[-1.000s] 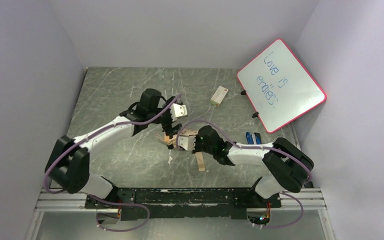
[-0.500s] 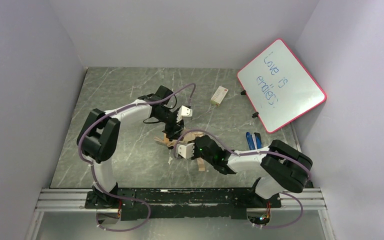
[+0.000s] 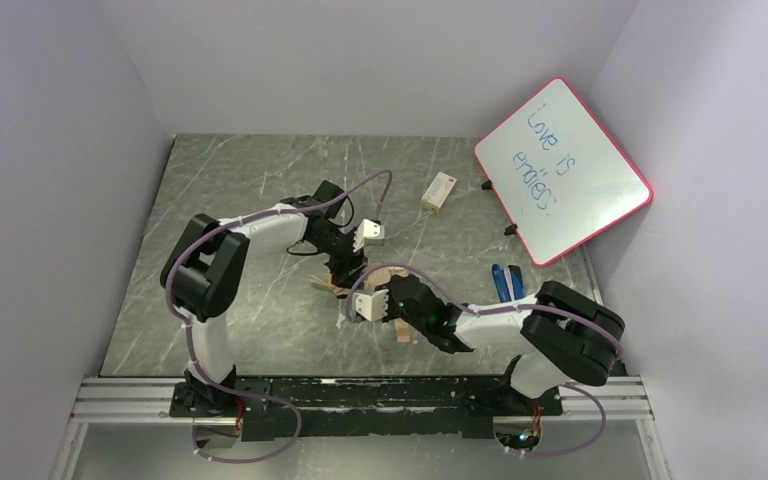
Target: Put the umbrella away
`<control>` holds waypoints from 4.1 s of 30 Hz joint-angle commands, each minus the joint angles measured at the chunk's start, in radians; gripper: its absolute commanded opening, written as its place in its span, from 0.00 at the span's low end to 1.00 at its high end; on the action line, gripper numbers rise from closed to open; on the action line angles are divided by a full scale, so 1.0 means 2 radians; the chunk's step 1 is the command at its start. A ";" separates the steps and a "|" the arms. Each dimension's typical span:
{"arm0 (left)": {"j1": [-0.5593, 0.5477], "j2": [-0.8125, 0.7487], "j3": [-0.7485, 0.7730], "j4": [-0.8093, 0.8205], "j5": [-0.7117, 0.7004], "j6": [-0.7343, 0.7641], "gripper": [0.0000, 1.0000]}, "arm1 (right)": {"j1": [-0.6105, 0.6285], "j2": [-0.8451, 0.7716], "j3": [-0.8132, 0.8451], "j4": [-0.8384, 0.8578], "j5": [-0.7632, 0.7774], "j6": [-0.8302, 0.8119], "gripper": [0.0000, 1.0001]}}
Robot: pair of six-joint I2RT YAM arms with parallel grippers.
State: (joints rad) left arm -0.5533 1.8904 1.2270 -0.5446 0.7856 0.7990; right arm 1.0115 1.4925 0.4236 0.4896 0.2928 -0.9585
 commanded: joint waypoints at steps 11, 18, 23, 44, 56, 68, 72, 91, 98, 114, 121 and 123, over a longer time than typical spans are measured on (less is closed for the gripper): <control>-0.036 0.048 -0.005 -0.004 -0.069 -0.022 0.53 | 0.008 -0.007 -0.022 -0.081 -0.012 0.025 0.13; -0.042 0.053 0.009 -0.011 -0.093 -0.016 0.06 | 0.008 -0.051 -0.018 -0.099 -0.032 0.044 0.43; -0.043 0.044 -0.001 0.008 -0.119 -0.026 0.05 | 0.010 -0.108 -0.008 -0.132 -0.058 0.089 0.63; -0.064 -0.004 -0.050 0.093 -0.216 -0.054 0.05 | 0.010 -0.406 -0.058 -0.214 0.062 0.792 0.57; -0.103 -0.032 -0.103 0.143 -0.296 -0.085 0.05 | 0.009 -0.267 0.028 -0.421 0.085 0.928 0.59; -0.104 -0.029 -0.100 0.138 -0.299 -0.086 0.05 | 0.001 -0.198 -0.016 -0.332 0.001 0.915 0.62; -0.104 -0.028 -0.100 0.137 -0.299 -0.084 0.05 | 0.001 -0.171 -0.014 -0.334 0.035 0.913 0.62; -0.103 -0.014 -0.087 0.127 -0.294 -0.098 0.05 | 0.026 -0.073 0.045 -0.393 0.068 0.886 0.54; -0.102 -0.003 -0.078 0.121 -0.293 -0.109 0.05 | 0.043 -0.049 0.049 -0.387 0.080 0.884 0.55; -0.099 -0.003 -0.076 0.122 -0.294 -0.111 0.05 | 0.048 -0.010 0.069 -0.446 0.121 0.914 0.10; -0.090 -0.001 -0.068 0.136 -0.290 -0.134 0.05 | 0.061 -0.040 0.064 -0.407 0.083 0.871 0.00; -0.087 0.001 -0.060 0.138 -0.290 -0.141 0.05 | 0.079 -0.046 0.062 -0.390 0.076 0.861 0.00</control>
State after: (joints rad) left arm -0.7532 1.8297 1.0901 -0.2596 0.2920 0.5499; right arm 1.1118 1.4078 0.5907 -0.2607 0.5545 0.8162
